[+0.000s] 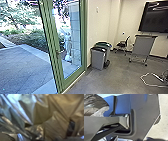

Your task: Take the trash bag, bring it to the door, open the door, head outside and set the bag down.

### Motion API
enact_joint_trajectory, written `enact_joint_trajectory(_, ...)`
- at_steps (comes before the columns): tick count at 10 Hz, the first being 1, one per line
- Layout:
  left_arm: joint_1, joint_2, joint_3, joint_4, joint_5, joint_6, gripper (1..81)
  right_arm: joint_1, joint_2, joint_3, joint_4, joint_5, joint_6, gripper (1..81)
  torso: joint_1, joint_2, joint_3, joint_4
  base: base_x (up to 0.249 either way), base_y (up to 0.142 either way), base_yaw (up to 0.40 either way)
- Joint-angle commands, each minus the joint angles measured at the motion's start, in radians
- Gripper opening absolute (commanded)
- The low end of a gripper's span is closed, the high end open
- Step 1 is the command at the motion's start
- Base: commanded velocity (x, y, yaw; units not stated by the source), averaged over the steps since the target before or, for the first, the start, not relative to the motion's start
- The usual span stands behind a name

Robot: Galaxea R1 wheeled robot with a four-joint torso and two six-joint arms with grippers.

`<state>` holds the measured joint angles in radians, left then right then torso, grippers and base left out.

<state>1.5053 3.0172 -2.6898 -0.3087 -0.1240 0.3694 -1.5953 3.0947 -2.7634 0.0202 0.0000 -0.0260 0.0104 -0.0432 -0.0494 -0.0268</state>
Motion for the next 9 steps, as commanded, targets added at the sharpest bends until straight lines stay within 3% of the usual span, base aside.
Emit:
enact_joint_trajectory(1, -0.05, 0.003, 0.002, 0.016, 0.055, 0.006, 1.0, 0.033, 0.015, 0.012, -0.014, -0.061, -0.006, 81.1, 0.0, 0.0, 0.0, 0.0, 0.164, 0.0, 0.0)
enact_joint_trajectory(9, -0.049, -0.001, 0.002, 0.016, 0.056, 0.006, 1.0, 0.036, 0.015, 0.009, -0.014, -0.063, -0.006, 81.1, 0.0, 0.0, 0.0, 0.0, 0.164, 0.0, 0.0)
